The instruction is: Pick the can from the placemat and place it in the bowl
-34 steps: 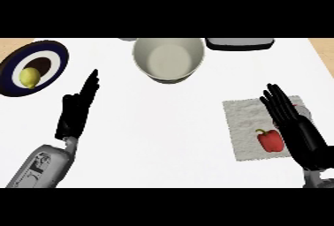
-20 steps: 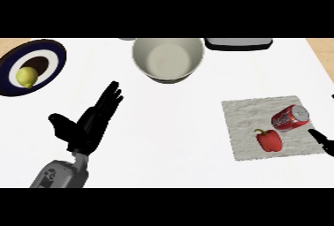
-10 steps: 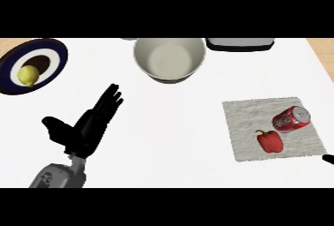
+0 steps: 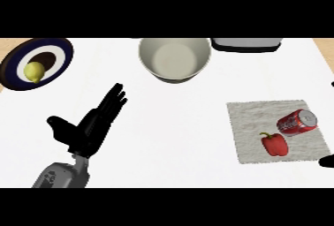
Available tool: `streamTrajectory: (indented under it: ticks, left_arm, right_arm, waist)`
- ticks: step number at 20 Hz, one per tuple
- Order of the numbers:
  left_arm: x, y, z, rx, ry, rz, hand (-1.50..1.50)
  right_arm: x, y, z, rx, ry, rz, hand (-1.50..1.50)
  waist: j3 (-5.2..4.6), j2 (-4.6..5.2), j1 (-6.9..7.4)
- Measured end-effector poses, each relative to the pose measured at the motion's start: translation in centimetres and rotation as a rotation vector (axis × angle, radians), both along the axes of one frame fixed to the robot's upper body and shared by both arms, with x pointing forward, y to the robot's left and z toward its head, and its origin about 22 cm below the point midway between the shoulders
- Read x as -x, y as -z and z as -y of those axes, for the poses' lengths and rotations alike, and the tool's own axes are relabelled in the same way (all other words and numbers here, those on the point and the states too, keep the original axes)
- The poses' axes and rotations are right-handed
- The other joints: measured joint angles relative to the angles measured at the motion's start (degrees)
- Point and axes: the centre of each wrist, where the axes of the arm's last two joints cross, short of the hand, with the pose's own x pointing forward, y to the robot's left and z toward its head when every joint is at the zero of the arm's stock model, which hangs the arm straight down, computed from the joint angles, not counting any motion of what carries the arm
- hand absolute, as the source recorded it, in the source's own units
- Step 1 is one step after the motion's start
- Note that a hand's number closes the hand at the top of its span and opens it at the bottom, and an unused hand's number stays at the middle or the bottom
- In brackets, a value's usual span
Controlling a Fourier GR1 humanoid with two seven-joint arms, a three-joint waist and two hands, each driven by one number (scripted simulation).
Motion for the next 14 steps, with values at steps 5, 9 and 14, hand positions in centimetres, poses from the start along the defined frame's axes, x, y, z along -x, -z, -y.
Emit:
streamTrajectory:
  ticks: [5,9,14]
  left_arm:
    - [-0.4,-0.1,0.1,0.001,0.002,-0.002,0.00]
    - [-0.1,0.2,-0.3,0.006,0.002,-0.005,0.00]
    - [-0.3,0.0,-0.3,0.008,-0.008,-0.004,0.00]
  right_arm:
    - [-2.4,0.5,-1.7,0.011,0.073,-0.130,-1.50]
    - [-3.8,1.0,-2.0,0.025,0.113,-0.201,-1.50]
    - [-4.9,2.7,-2.2,0.043,0.127,-0.276,-1.50]
  waist:
    - [0.06,0.03,0.06]
    - [0.11,-0.05,-0.33]
    - [0.13,-0.12,-0.71]
